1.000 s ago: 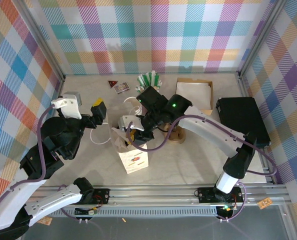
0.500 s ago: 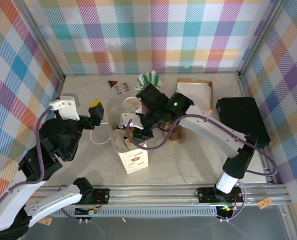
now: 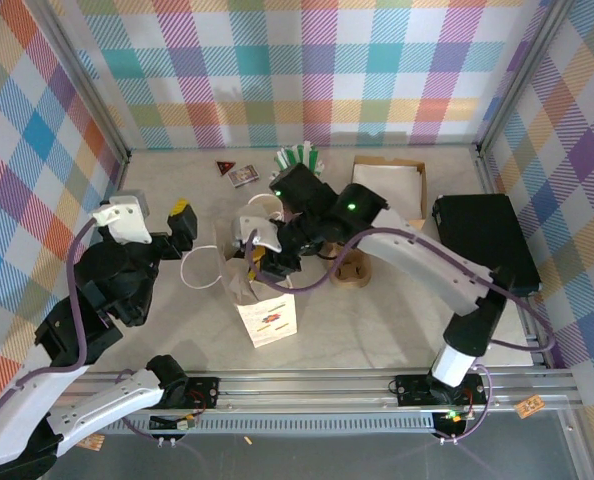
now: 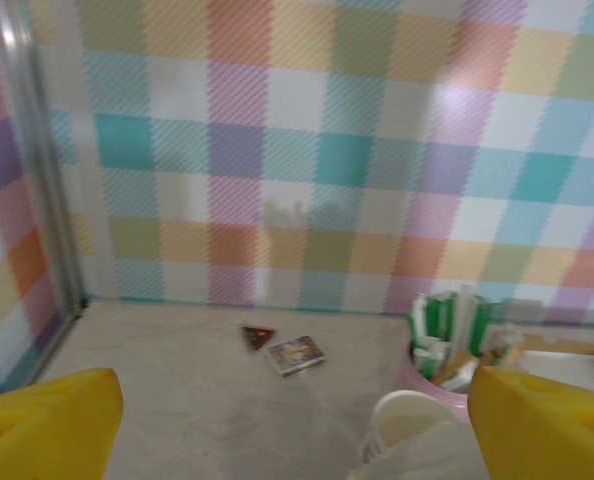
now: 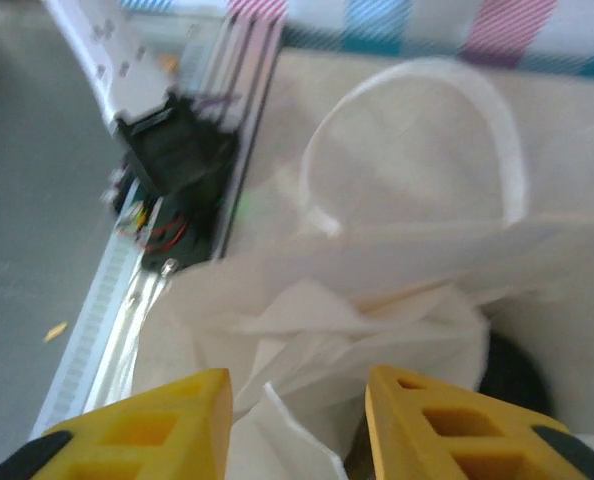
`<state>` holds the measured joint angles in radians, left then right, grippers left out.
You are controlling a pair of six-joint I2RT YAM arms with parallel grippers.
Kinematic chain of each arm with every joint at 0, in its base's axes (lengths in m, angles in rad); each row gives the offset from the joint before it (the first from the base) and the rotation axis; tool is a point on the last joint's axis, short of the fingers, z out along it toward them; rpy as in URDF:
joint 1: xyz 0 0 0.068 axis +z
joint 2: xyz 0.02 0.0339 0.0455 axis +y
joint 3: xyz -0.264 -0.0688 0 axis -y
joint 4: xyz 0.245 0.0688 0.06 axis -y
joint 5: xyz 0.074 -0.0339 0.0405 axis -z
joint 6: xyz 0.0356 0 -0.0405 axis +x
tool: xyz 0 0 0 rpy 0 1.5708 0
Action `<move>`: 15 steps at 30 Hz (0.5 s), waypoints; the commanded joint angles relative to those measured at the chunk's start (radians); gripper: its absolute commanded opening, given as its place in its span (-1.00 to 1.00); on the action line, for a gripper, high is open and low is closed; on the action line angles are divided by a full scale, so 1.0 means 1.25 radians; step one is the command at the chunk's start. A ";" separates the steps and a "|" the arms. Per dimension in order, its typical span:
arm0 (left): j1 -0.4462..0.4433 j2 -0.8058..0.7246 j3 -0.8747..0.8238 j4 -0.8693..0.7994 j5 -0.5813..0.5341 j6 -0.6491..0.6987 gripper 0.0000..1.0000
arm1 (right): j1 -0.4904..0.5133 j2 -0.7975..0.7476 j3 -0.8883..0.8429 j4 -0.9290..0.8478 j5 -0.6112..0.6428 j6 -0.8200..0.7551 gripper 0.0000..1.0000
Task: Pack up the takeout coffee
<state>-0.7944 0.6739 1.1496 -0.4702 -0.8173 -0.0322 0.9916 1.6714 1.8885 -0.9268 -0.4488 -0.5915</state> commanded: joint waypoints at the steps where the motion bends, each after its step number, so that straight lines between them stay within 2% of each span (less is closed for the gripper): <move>1: 0.012 0.027 -0.029 0.039 -0.146 0.034 0.78 | -0.013 -0.120 -0.064 0.253 0.071 0.105 -0.03; 3: 0.044 0.060 -0.033 0.053 -0.192 0.066 0.80 | -0.055 -0.181 -0.137 0.385 0.138 0.167 0.04; 5: 0.115 0.092 -0.032 0.055 -0.172 0.074 0.81 | -0.121 -0.226 -0.187 0.457 0.200 0.226 0.08; 7: 0.222 0.120 -0.032 0.042 -0.095 0.026 0.82 | -0.203 -0.260 -0.227 0.481 0.252 0.276 0.10; 9: 0.352 0.154 -0.044 0.031 0.032 -0.050 0.83 | -0.291 -0.289 -0.280 0.487 0.350 0.323 0.10; 11: 0.447 0.191 -0.072 0.040 0.113 -0.099 0.83 | -0.370 -0.319 -0.352 0.509 0.440 0.362 0.12; 13: 0.499 0.227 -0.111 0.073 0.146 -0.120 0.86 | -0.454 -0.358 -0.455 0.559 0.502 0.418 0.19; 15: 0.517 0.246 -0.181 0.160 0.146 -0.104 0.91 | -0.538 -0.388 -0.566 0.603 0.529 0.460 0.24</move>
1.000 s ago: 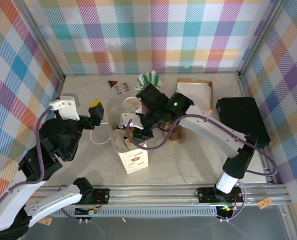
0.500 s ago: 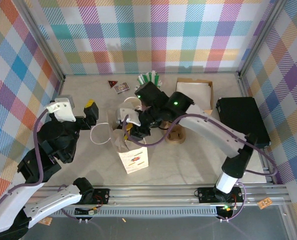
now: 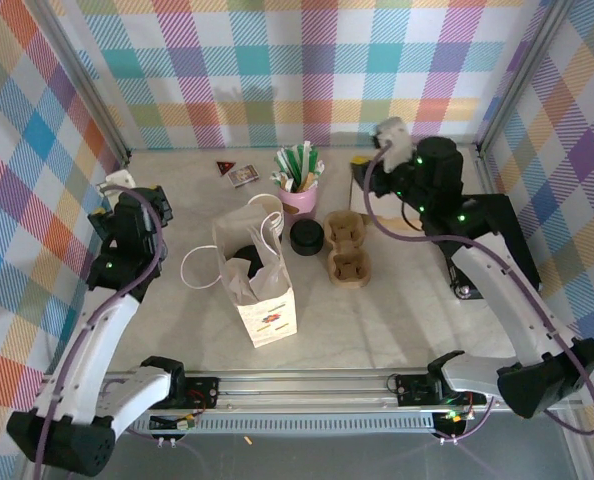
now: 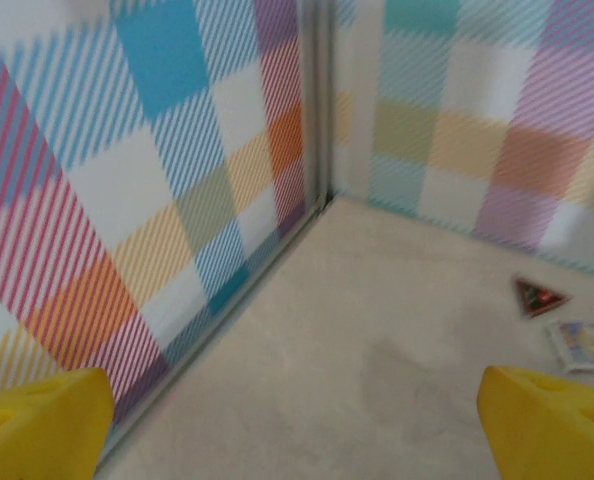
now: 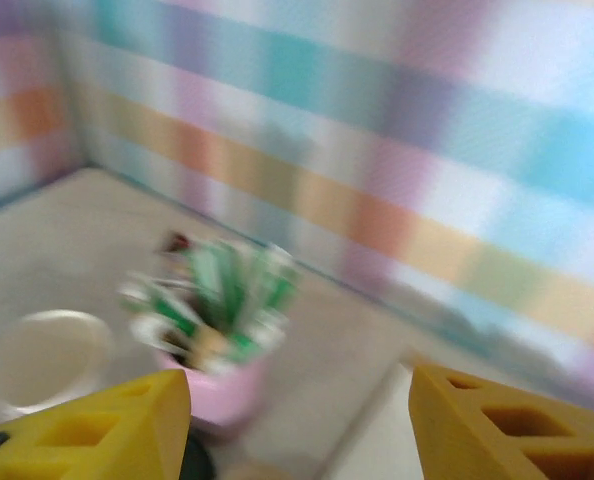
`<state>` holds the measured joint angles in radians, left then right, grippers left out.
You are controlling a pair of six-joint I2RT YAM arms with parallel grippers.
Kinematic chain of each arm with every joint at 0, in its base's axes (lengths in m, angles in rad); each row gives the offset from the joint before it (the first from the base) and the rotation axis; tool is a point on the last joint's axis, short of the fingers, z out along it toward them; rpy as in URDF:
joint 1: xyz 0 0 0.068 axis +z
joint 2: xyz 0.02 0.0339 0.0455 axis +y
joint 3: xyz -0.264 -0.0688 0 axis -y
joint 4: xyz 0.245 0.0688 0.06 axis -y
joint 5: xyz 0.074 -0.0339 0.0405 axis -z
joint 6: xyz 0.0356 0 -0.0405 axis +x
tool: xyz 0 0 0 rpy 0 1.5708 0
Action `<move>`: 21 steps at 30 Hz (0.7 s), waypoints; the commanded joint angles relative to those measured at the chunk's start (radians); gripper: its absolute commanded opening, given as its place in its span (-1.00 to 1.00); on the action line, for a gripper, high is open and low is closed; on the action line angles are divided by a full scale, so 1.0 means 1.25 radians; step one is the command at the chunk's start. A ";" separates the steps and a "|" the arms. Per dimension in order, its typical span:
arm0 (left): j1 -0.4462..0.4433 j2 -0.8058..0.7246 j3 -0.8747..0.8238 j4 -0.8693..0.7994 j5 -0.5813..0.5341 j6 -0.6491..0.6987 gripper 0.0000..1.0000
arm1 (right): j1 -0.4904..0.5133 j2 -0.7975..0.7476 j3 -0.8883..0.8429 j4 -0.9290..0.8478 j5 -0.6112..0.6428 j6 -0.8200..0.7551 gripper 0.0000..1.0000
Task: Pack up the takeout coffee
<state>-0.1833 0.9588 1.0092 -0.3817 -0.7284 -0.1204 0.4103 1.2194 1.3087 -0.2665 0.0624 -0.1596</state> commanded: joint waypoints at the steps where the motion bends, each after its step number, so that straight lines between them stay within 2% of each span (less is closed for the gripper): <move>1: 0.032 0.020 -0.104 0.135 0.074 -0.025 0.92 | -0.107 -0.034 -0.150 0.089 0.133 0.129 0.24; 4: 0.056 0.025 -0.214 0.246 0.078 -0.012 0.95 | -0.193 -0.049 -0.305 0.163 0.148 0.154 0.30; 9: 0.081 0.069 -0.361 0.402 0.152 0.022 0.99 | -0.241 -0.041 -0.553 0.397 0.107 0.088 0.40; 17: 0.085 0.186 -0.481 0.618 0.317 0.023 0.96 | -0.283 0.063 -0.728 0.662 -0.054 0.131 0.43; 19: 0.086 0.219 -0.516 0.708 0.367 0.023 0.97 | -0.285 0.074 -0.724 0.674 -0.087 0.125 0.47; 21: 0.087 0.237 -0.527 0.755 0.410 0.027 0.98 | -0.290 0.098 -0.738 0.757 -0.100 0.117 0.49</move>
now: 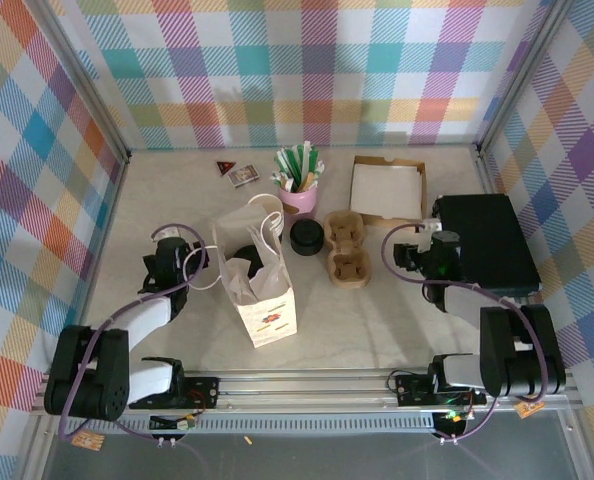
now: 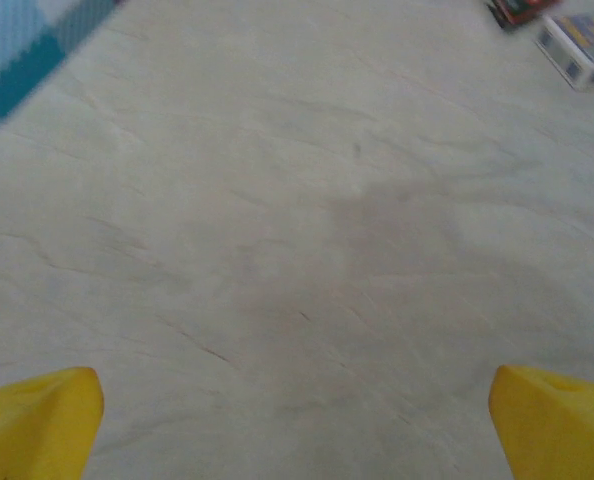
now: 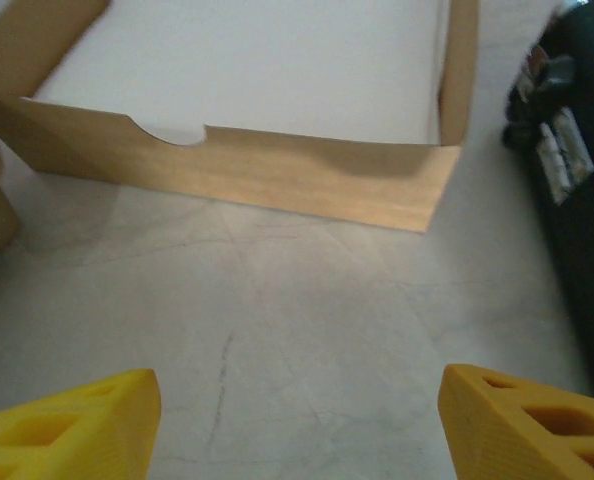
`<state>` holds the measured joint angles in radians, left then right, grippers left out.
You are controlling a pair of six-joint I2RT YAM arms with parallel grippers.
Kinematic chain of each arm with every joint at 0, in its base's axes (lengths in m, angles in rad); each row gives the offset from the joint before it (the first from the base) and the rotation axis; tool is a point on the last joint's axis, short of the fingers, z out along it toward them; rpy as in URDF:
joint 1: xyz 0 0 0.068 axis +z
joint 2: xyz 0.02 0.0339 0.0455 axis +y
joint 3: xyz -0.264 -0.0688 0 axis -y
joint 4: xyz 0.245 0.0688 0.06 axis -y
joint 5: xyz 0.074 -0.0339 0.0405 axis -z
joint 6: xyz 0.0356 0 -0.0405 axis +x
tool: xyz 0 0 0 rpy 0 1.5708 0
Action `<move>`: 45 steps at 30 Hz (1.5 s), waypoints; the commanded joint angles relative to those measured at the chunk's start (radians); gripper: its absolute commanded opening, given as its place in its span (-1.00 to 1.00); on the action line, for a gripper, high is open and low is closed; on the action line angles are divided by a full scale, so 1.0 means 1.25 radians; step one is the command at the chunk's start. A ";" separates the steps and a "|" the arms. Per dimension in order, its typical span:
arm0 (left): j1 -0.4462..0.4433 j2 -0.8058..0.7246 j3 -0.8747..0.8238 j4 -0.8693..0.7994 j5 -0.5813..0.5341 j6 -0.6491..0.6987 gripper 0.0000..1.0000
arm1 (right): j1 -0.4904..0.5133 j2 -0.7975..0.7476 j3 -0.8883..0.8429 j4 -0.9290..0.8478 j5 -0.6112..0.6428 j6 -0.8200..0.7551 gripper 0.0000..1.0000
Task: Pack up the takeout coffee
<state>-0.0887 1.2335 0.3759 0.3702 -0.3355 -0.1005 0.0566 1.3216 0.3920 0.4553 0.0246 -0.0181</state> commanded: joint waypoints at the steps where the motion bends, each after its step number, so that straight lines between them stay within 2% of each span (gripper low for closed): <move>1: 0.011 0.027 -0.029 0.192 0.105 0.015 0.99 | -0.012 0.023 0.001 0.181 -0.070 0.001 0.50; 5: 0.012 0.062 -0.064 0.334 0.123 0.024 1.00 | -0.062 0.084 -0.024 0.293 -0.145 0.013 0.51; 10: 0.014 0.093 -0.059 0.378 0.129 0.062 1.00 | -0.082 0.166 -0.056 0.435 -0.203 0.012 0.54; 15: 0.017 0.195 -0.097 0.555 0.124 0.076 1.00 | -0.089 0.170 -0.029 0.386 -0.187 0.026 0.64; 19: 0.017 0.290 -0.087 0.635 0.049 0.056 0.99 | -0.088 0.170 -0.004 0.338 -0.115 0.053 0.82; 20: 0.018 0.276 -0.071 0.579 0.040 0.046 1.00 | -0.084 0.171 -0.001 0.335 -0.107 0.052 0.93; 22: 0.013 0.266 -0.035 0.495 0.042 0.053 1.00 | -0.076 0.172 0.003 0.326 -0.090 0.048 0.98; 32: -0.002 0.269 -0.031 0.496 0.007 0.056 1.00 | -0.066 0.170 0.005 0.320 -0.071 0.042 0.98; 39: -0.003 0.279 0.020 0.415 0.136 0.109 1.00 | -0.065 0.171 0.008 0.316 -0.073 0.040 0.98; 45: -0.003 0.280 0.020 0.415 0.140 0.109 0.99 | -0.065 0.171 0.008 0.315 -0.074 0.040 0.98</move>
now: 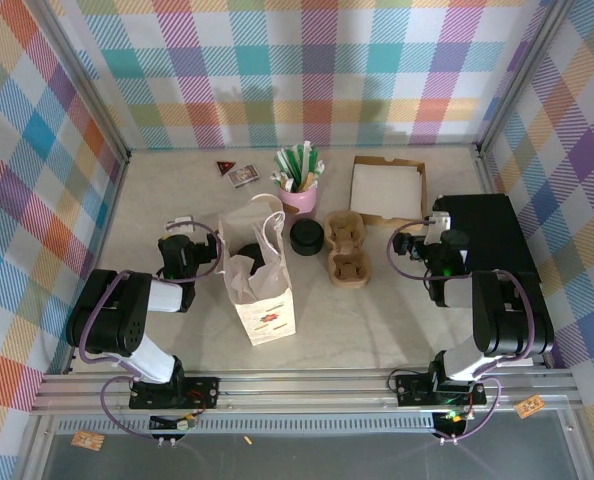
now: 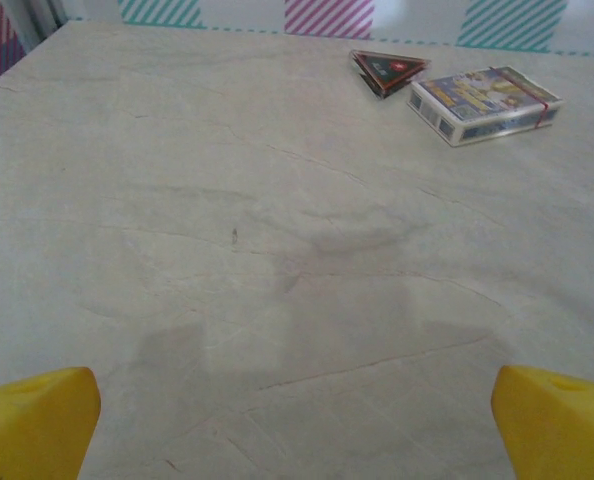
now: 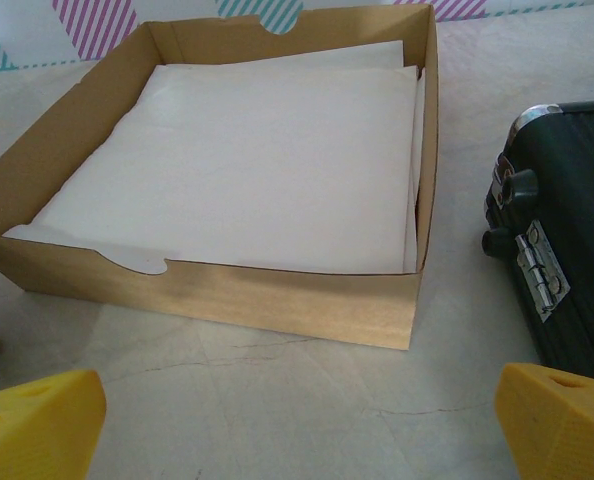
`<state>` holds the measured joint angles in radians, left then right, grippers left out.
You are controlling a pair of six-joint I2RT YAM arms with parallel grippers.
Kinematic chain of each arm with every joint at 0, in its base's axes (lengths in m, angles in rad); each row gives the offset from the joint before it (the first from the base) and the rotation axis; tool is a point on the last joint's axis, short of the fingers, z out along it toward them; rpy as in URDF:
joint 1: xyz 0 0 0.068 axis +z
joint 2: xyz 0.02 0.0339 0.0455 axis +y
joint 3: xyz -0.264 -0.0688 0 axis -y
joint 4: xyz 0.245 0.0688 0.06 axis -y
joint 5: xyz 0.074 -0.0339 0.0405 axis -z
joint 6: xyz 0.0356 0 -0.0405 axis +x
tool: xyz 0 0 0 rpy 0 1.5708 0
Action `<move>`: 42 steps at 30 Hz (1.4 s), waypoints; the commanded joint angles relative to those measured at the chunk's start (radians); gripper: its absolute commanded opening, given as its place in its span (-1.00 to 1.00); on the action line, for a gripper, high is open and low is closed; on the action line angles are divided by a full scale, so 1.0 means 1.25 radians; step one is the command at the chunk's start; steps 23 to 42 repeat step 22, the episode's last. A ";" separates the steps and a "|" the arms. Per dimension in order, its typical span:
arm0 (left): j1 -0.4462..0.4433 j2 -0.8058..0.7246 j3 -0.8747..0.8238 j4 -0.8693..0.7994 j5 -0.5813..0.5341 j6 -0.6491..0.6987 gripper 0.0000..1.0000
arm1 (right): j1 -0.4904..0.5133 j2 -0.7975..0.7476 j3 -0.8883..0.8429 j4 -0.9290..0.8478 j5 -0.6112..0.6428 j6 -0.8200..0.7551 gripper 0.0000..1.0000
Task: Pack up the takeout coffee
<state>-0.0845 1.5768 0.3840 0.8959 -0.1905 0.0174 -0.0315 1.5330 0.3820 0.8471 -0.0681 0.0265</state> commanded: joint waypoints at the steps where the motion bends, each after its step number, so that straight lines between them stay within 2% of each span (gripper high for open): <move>1: -0.006 0.004 0.012 -0.005 0.023 0.015 1.00 | 0.005 0.002 0.015 0.002 0.001 0.005 0.98; 18: 0.009 0.007 0.024 -0.026 0.058 0.009 1.00 | 0.005 0.002 0.016 0.002 0.002 0.004 0.98; 20: 0.007 0.005 0.019 -0.016 0.047 0.011 1.00 | 0.005 0.002 0.016 0.002 0.002 0.004 0.98; 22: -0.003 0.001 -0.005 0.026 -0.061 -0.016 1.00 | 0.005 0.002 0.016 0.002 0.003 0.004 0.98; 42: -0.003 0.001 -0.005 0.026 -0.061 -0.016 1.00 | 0.005 0.002 0.016 0.002 0.003 0.004 0.98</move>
